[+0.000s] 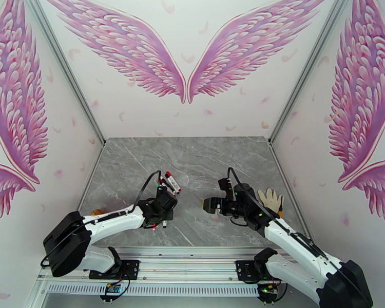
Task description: Open the pen caps
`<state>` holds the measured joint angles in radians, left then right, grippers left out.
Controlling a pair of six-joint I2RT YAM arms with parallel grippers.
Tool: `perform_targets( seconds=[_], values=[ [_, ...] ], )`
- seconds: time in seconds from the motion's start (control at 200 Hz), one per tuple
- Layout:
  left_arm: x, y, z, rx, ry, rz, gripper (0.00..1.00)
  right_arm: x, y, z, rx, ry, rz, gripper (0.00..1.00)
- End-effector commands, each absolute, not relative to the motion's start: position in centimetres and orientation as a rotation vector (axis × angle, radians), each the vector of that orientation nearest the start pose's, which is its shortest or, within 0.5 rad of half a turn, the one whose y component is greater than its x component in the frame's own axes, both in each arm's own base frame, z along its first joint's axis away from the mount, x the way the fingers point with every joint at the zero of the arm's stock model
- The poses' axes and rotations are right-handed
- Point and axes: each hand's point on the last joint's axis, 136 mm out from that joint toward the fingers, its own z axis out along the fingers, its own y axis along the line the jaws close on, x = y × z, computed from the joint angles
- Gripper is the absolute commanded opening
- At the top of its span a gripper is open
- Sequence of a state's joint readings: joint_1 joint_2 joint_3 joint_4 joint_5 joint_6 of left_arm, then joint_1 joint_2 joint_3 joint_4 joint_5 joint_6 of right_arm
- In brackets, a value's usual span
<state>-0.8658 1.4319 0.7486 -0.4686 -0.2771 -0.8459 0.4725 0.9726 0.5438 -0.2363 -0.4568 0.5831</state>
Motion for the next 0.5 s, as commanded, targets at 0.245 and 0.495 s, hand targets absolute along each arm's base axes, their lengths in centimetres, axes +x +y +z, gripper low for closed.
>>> perform_targets(
  seconds=[0.245,0.495],
  values=[
    [24.5,-19.4,3.9,-0.071,2.681,0.008,0.24,22.6,20.6,14.1,-0.157,2.403,1.047,0.99],
    [24.7,-19.4,3.5,-0.066,2.688,0.045,0.27,22.4,20.3,14.4,-0.152,2.405,1.027,0.99]
  ],
)
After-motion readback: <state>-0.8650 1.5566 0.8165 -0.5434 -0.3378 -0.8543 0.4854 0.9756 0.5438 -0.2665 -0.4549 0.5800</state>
